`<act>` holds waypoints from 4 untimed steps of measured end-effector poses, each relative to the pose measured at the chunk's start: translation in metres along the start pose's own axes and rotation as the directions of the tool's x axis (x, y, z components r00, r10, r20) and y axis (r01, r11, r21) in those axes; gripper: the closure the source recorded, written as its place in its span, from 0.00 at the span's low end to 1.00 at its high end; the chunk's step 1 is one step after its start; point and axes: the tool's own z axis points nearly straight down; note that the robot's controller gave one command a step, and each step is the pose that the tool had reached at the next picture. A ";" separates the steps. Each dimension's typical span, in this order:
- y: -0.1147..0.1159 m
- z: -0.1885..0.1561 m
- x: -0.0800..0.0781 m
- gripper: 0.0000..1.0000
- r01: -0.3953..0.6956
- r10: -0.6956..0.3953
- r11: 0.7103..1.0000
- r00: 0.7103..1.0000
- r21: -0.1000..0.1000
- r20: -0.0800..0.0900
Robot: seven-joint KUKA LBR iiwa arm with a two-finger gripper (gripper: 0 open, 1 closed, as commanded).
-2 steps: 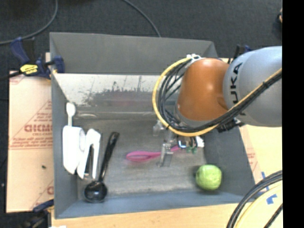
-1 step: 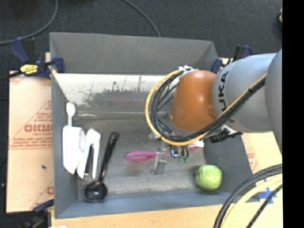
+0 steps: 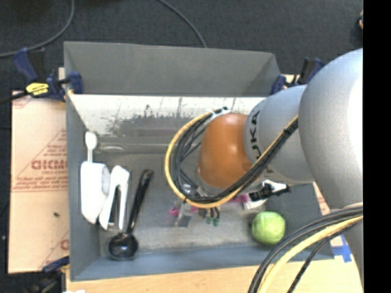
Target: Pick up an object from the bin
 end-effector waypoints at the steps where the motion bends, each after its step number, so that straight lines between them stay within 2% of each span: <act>1: 0.000 0.000 0.000 1.00 0.000 0.000 1.000 1.000 0.000 0.000; 2: 0.000 -0.043 -0.016 1.00 0.030 -0.030 1.000 1.000 -0.002 0.006; 3: -0.013 -0.041 -0.012 1.00 0.055 -0.055 0.998 0.998 -0.002 0.000; 4: -0.002 -0.134 -0.027 1.00 0.070 -0.070 0.998 0.998 -0.001 0.003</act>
Offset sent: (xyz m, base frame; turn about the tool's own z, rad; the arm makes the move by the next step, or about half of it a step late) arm 0.0129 -0.0025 0.0400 -0.0299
